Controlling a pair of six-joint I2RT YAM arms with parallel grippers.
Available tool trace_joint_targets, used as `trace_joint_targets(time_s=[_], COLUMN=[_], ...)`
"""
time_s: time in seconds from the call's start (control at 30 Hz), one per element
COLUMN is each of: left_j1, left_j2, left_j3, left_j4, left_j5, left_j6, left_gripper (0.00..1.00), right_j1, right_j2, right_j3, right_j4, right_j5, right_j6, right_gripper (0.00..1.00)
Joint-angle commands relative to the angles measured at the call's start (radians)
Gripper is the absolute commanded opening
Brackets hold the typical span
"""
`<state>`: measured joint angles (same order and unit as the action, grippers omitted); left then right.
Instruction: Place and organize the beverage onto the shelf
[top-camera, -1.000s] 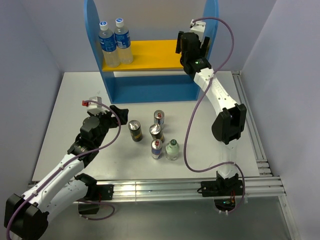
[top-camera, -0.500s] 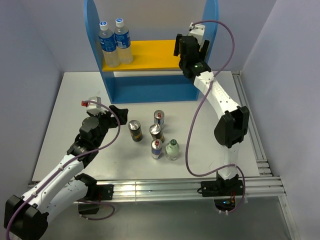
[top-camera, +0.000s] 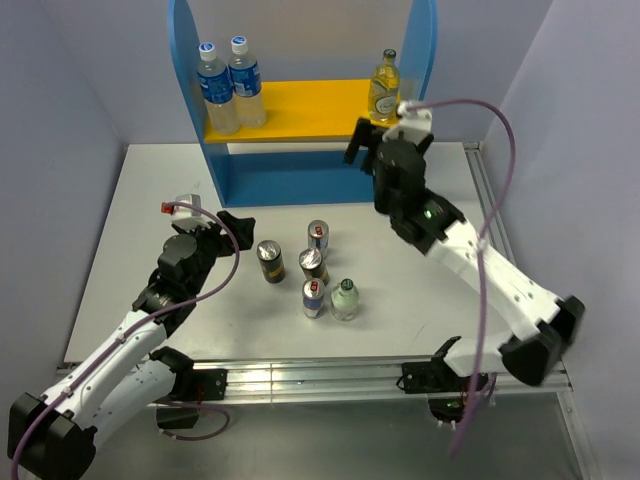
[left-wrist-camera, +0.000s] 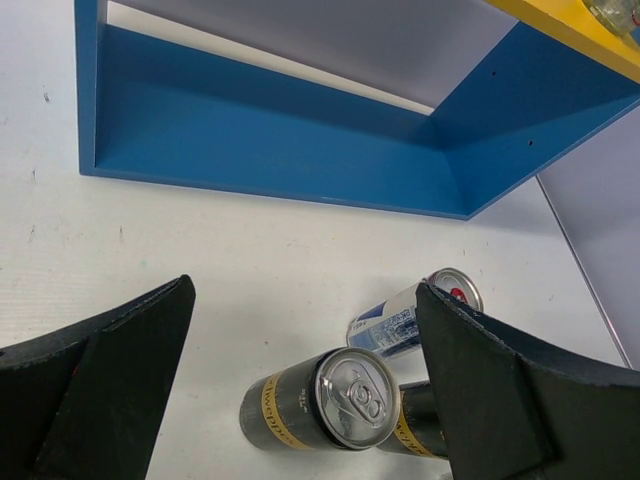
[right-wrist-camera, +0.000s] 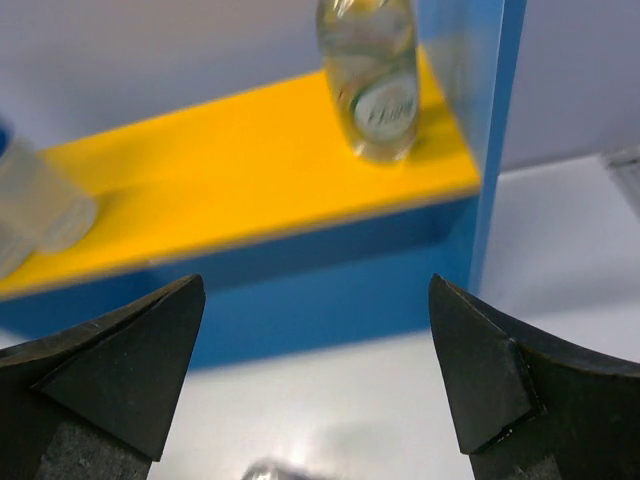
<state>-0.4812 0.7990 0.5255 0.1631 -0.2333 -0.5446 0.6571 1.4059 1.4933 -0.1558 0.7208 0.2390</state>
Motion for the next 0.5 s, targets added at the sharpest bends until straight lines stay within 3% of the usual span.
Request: trace_joint_targets(time_s=[0.0, 0.2, 0.3, 0.47], left_j1=[0.003, 0.004, 0.004, 0.004], left_j2=[-0.023, -0.020, -0.014, 0.003], left_j3=[0.001, 0.002, 0.002, 0.010], left_j4=[0.010, 0.009, 0.013, 0.010], left_j5=[-0.011, 0.006, 0.008, -0.003], left_j6=[-0.005, -0.008, -0.008, -0.005], left_gripper=[0.99, 0.99, 0.99, 0.99], right_j1=[0.091, 0.301, 0.398, 0.502], right_j2=[-0.195, -0.594, -0.723, -0.794], right_j3=[-0.227, -0.704, -0.795, -0.850], right_j4=[0.001, 0.119, 0.026, -0.132], right_j5=[0.040, -0.149, -0.132, -0.072], right_j6=[0.104, 0.124, 0.203, 0.339], right_gripper=[1.00, 1.00, 1.00, 1.00])
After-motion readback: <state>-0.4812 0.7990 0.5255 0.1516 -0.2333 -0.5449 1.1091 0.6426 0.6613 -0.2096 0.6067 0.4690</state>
